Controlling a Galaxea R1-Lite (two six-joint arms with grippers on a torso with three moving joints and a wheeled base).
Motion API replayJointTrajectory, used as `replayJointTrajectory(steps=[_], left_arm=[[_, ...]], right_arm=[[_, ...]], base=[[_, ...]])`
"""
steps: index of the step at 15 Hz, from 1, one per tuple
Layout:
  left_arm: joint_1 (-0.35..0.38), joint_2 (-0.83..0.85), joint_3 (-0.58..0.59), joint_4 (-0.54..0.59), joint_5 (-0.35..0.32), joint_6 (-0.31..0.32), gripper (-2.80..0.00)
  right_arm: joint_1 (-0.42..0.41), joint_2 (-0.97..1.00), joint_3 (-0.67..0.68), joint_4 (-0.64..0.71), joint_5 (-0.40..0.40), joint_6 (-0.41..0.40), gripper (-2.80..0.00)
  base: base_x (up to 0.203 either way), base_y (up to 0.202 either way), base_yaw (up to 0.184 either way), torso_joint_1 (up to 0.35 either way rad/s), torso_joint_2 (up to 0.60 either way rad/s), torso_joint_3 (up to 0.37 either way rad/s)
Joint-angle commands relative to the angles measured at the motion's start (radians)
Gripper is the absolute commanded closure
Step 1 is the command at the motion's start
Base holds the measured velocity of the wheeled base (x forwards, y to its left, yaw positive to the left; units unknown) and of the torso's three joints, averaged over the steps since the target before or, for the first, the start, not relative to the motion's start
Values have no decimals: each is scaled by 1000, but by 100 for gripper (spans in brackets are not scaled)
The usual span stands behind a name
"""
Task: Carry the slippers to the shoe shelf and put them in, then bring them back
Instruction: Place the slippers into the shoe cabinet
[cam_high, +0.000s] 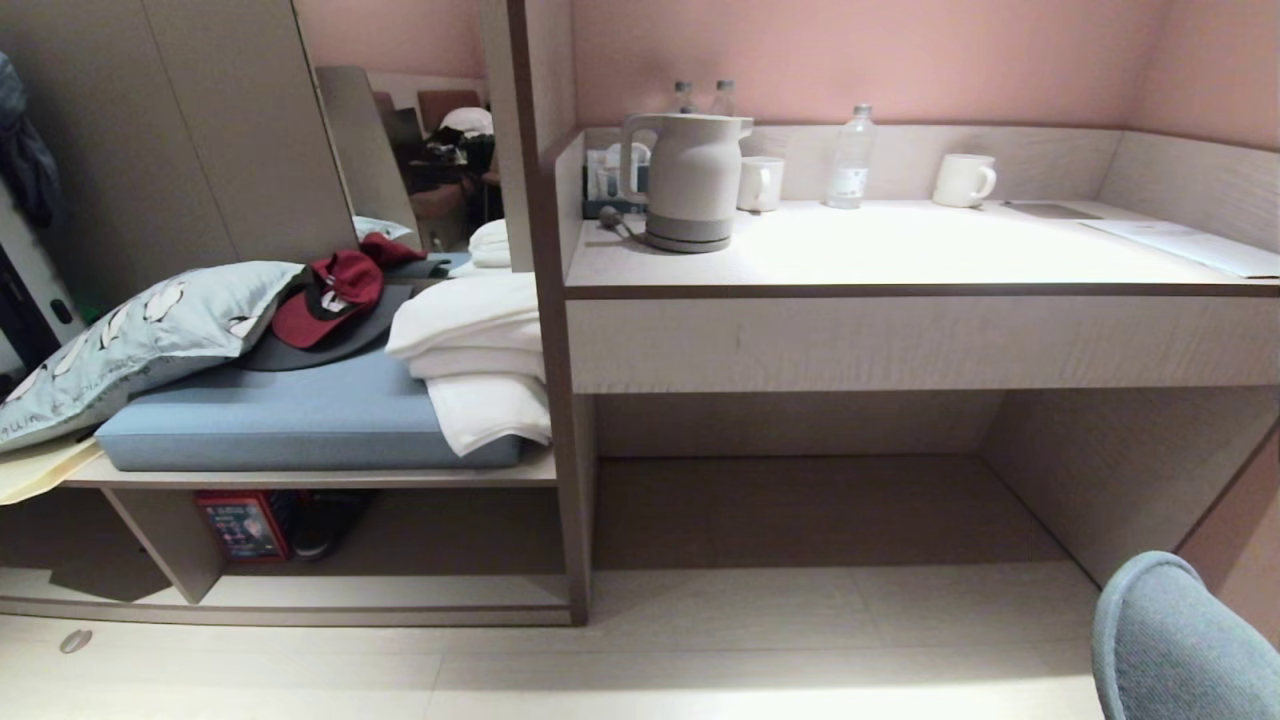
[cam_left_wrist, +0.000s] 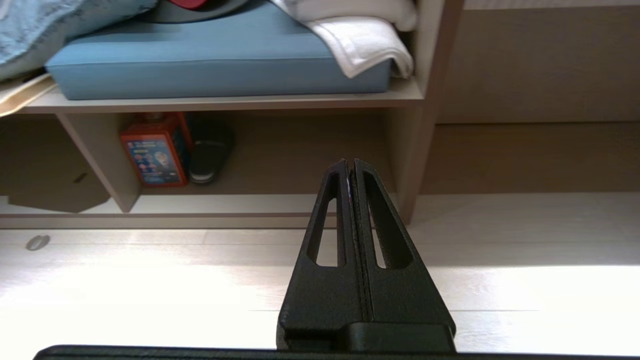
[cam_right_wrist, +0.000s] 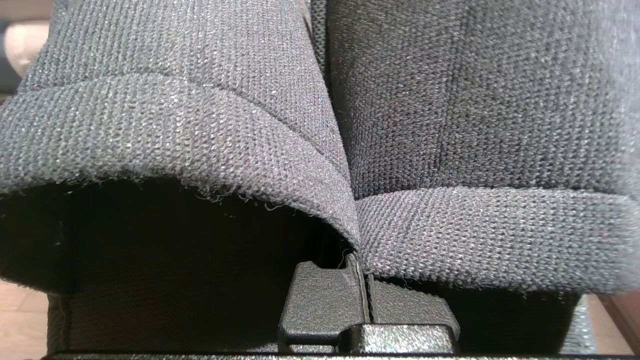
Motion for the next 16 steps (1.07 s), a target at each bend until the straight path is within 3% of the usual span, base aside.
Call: replayJointTrajectory(steps=[1, 16], left_arm=[[0, 0, 0, -1, 0, -1, 0], [0, 0, 0, -1, 0, -1, 0]], right_arm=[[0, 1, 2, 0, -1, 0, 0], [0, 1, 2, 0, -1, -1, 0]], base=[[0, 196, -2, -1, 2, 7], [0, 196, -2, 2, 1, 2]])
